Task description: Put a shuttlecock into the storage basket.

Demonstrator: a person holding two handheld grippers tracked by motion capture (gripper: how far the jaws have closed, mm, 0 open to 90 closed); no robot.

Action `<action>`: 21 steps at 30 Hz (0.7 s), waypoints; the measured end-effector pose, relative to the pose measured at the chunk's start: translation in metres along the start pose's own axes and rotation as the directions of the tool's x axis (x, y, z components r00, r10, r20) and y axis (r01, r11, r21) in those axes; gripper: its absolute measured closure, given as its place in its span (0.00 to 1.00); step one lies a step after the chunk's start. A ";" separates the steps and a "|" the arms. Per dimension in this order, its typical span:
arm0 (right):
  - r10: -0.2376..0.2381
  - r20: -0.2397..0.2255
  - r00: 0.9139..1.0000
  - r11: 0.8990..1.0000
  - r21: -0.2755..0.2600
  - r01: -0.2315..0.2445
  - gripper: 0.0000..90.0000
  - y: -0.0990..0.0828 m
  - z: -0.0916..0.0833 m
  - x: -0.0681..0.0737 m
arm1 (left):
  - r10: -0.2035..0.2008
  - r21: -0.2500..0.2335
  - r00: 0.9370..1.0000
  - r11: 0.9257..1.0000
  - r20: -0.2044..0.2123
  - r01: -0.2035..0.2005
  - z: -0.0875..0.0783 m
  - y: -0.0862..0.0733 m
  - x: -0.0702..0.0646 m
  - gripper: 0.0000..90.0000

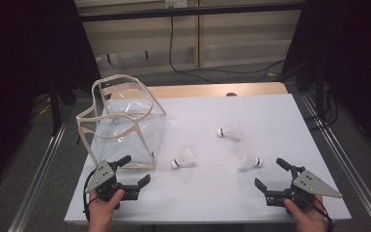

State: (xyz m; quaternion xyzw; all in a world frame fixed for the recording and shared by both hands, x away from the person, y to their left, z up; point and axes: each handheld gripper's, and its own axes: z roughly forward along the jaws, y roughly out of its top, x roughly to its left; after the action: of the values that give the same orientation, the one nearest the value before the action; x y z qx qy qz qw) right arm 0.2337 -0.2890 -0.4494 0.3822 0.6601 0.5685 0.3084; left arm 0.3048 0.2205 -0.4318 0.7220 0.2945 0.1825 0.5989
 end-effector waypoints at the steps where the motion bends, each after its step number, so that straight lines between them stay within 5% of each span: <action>1: -0.002 0.001 1.000 1.000 0.000 0.002 0.00 0.000 0.000 0.000 | 0.005 0.005 1.000 1.000 -0.001 -0.005 0.000 0.000 0.000 0.02; 21: -0.005 0.002 1.000 1.000 -0.001 0.005 0.00 0.001 -0.001 -0.001 | -0.007 0.006 0.999 1.000 0.034 0.007 0.007 0.003 -0.004 0.02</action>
State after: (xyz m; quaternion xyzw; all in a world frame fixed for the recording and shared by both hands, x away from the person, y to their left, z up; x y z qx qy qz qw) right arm 0.2337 -0.2902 -0.4486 0.3810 0.6605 0.5674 0.3107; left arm 0.3069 0.2125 -0.4300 0.7258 0.2873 0.1672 0.6022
